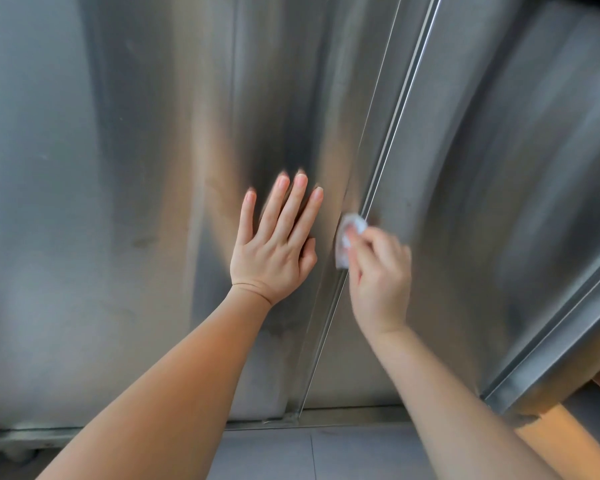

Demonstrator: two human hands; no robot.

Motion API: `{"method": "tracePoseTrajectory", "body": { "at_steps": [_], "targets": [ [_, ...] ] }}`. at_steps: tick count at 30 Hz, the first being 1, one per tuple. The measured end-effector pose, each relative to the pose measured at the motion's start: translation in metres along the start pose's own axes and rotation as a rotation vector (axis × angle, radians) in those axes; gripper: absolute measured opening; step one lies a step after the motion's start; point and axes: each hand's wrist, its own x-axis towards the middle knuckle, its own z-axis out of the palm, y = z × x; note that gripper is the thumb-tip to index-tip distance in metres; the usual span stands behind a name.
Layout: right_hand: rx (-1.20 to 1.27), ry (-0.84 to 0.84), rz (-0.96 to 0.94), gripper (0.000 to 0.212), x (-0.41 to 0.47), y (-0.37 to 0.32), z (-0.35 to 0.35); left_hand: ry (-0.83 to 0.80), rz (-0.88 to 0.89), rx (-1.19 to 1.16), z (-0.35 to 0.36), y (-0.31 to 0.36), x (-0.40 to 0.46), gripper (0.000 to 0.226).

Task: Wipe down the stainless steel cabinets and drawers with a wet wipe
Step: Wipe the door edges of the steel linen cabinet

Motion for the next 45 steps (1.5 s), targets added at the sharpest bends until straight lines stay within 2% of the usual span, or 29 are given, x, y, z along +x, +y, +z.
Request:
{"method": "tracePoseTrajectory", "body": {
  "at_steps": [3, 8, 10, 12, 16, 18, 20, 23, 26, 28, 32, 36, 40, 45],
  "targets": [
    [0.021, -0.132, 0.004, 0.020, -0.030, 0.001, -0.002, -0.003, 0.003, 0.002, 0.000, 0.000, -0.001, 0.072],
    [0.117, 0.009, 0.063, 0.015, 0.029, 0.008, -0.001, 0.021, 0.001, 0.007, 0.001, 0.000, 0.000, 0.071],
    [0.167, -0.021, 0.116, 0.015, 0.030, 0.006, -0.001, 0.019, 0.002, 0.005, 0.000, 0.000, 0.000, 0.071],
    [0.223, -0.140, 0.191, 0.016, 0.007, 0.003, 0.000, 0.021, 0.003, 0.008, 0.000, 0.000, 0.000, 0.070],
    [0.380, -0.489, 0.417, 0.032, -0.066, 0.003, 0.005, 0.016, 0.009, 0.019, -0.001, 0.000, -0.001, 0.069],
    [0.363, -0.613, 0.422, 0.035, -0.096, 0.007, 0.008, 0.016, 0.014, 0.022, -0.001, -0.001, 0.000, 0.068],
    [0.315, -0.671, 0.359, 0.027, -0.113, 0.008, 0.009, 0.008, 0.011, 0.028, -0.002, -0.001, 0.002, 0.067],
    [0.331, -0.503, 0.326, 0.016, -0.110, 0.004, 0.004, -0.004, 0.013, 0.026, -0.006, 0.000, 0.002, 0.065],
    [0.290, -0.268, 0.170, 0.023, -0.088, 0.003, -0.006, 0.004, 0.015, -0.056, -0.012, -0.002, 0.004, 0.062],
    [0.279, -0.143, 0.111, 0.019, -0.064, 0.003, -0.010, 0.022, -0.023, -0.164, -0.017, 0.000, 0.001, 0.062],
    [0.247, 0.015, 0.051, 0.013, -0.018, -0.002, -0.003, 0.015, -0.072, -0.261, -0.025, 0.017, -0.043, 0.066],
    [0.159, 0.057, 0.039, 0.013, -0.008, -0.001, 0.015, -0.068, -0.044, -0.178, -0.015, 0.037, -0.102, 0.069],
    [0.097, 0.084, 0.026, 0.015, -0.036, 0.000, 0.032, -0.132, -0.049, -0.128, 0.007, 0.038, -0.130, 0.065],
    [0.093, -0.064, 0.010, 0.019, -0.131, 0.002, 0.050, -0.076, -0.038, -0.008, 0.034, 0.038, -0.137, 0.063]
  ]
}}
